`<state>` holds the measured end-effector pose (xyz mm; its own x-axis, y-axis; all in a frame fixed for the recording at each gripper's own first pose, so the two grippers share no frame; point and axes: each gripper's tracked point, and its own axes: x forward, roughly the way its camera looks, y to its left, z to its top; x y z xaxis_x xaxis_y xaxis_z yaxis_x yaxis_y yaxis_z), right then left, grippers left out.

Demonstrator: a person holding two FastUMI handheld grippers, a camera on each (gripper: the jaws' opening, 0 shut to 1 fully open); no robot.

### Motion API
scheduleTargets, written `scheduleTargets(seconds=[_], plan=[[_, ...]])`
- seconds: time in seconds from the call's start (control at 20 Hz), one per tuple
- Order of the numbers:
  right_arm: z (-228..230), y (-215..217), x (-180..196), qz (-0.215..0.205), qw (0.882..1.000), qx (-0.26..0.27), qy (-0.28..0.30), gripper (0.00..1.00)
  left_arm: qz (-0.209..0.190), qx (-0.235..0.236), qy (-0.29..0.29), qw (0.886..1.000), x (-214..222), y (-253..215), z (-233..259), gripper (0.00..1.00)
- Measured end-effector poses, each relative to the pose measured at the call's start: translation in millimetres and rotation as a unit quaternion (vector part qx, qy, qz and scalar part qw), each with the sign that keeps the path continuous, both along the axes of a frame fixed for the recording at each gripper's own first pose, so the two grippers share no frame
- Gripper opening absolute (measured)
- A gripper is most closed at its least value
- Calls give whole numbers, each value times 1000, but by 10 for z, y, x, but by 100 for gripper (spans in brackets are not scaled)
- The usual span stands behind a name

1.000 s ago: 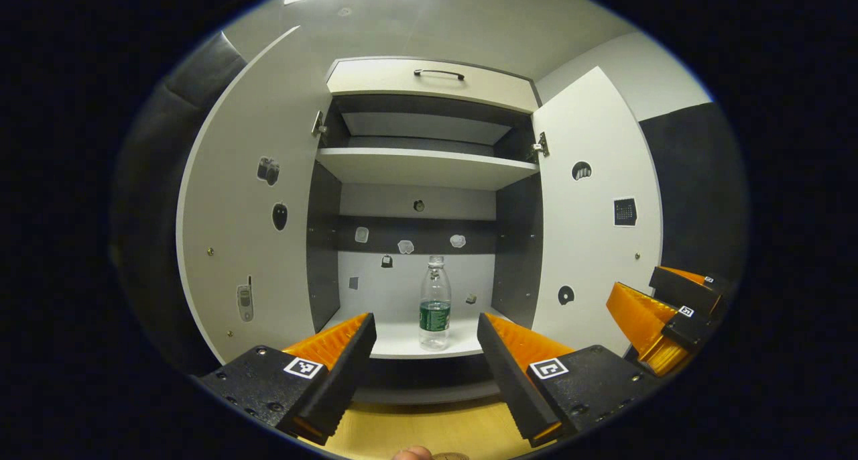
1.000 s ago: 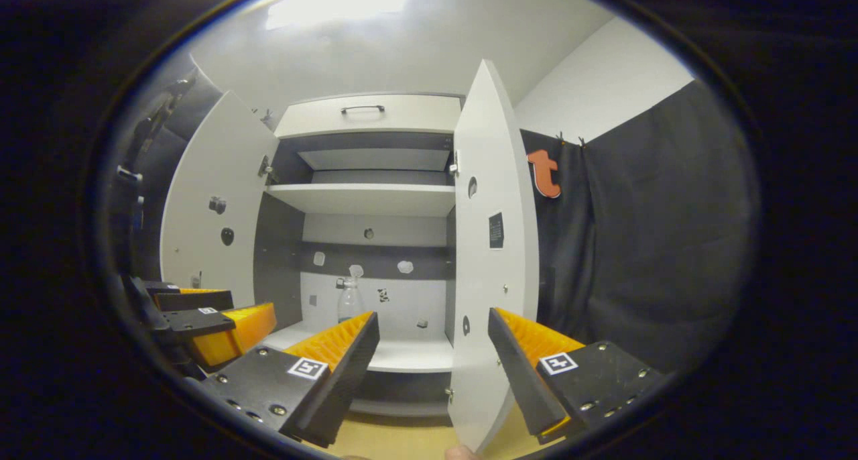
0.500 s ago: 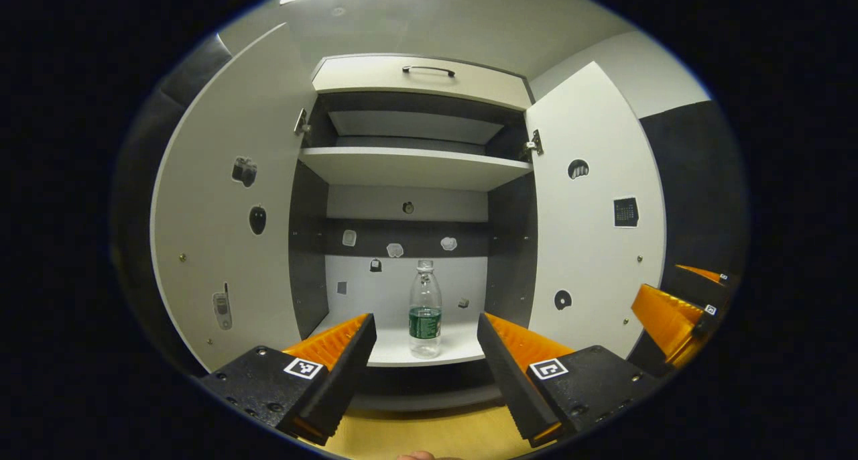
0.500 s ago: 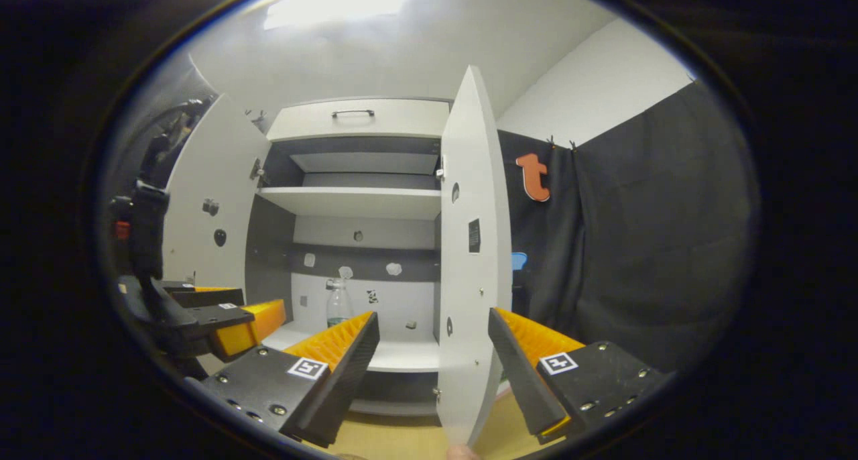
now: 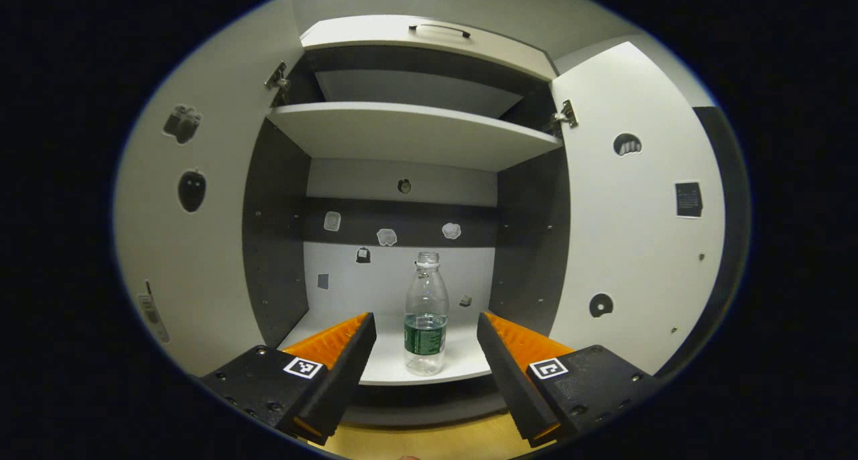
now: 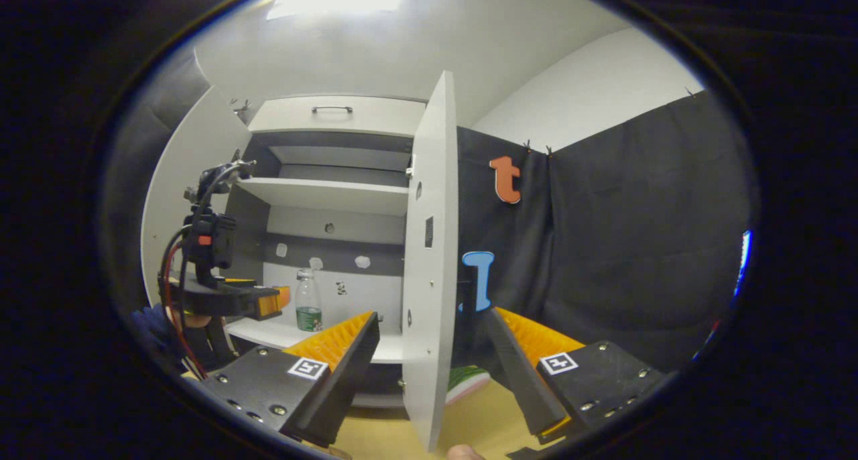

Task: Grasp the bottle in the cabinet with the left hand and place it on the coaster, then close the right door with the right hand and the left door with the left hand.

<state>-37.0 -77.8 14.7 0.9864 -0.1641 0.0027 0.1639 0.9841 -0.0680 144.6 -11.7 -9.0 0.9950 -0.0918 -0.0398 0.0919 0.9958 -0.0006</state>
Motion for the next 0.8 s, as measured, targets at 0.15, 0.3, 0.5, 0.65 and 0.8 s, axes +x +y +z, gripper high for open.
scheduleTargets(seconds=[0.15,0.3,0.5,0.65,0.8], plan=[[16,-266,-126,-37,999,-12,-3,99,-6,11,15,1000,371,-22,-103,96],[30,-526,-216,-75,997,-11,-9,99,-8,3,30,1000,693,-57,-178,96],[-13,-806,-262,-108,994,-6,-8,99,1,15,41,999,1059,-16,-240,96],[-42,-893,-266,-117,993,-2,-9,99,-8,16,62,998,1262,-33,-353,96],[-100,-883,-222,-112,994,-4,-2,95,-21,11,68,997,1329,-67,-367,80]])
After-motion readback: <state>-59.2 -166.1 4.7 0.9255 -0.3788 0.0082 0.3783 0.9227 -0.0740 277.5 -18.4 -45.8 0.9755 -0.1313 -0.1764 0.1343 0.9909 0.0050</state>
